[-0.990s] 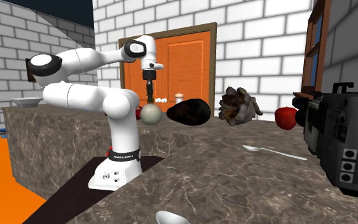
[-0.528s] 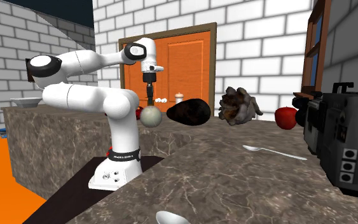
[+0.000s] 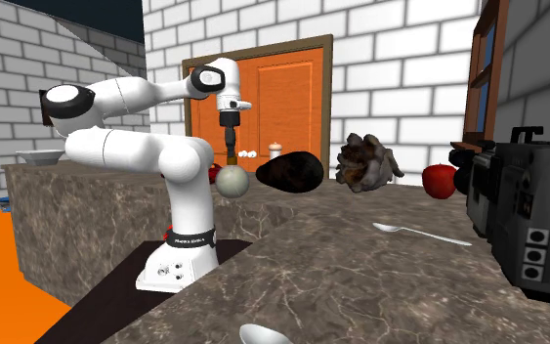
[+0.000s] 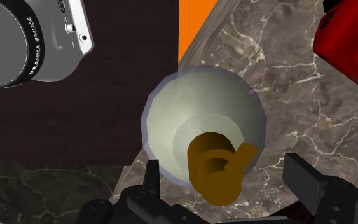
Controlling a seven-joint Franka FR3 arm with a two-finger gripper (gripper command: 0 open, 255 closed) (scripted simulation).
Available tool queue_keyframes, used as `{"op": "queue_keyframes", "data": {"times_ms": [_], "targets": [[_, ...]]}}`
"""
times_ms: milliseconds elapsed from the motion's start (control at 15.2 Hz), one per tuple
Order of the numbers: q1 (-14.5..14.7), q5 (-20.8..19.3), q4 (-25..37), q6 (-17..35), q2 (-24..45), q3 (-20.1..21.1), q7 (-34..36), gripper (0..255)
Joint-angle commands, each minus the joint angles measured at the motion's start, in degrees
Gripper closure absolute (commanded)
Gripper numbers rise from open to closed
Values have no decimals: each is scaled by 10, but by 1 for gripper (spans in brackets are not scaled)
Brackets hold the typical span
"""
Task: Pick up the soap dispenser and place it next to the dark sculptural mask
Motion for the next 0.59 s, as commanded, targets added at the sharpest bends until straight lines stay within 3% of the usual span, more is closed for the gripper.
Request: {"op": "queue_keyframes", "data": {"times_ms": [0,198,528], "targets": [[-7,-13,18,-9,9,-14,1,0],[-24,-45,70,-36,35,-48,3,0],[-24,-45,70,-36,36,-48,3,0]]}}
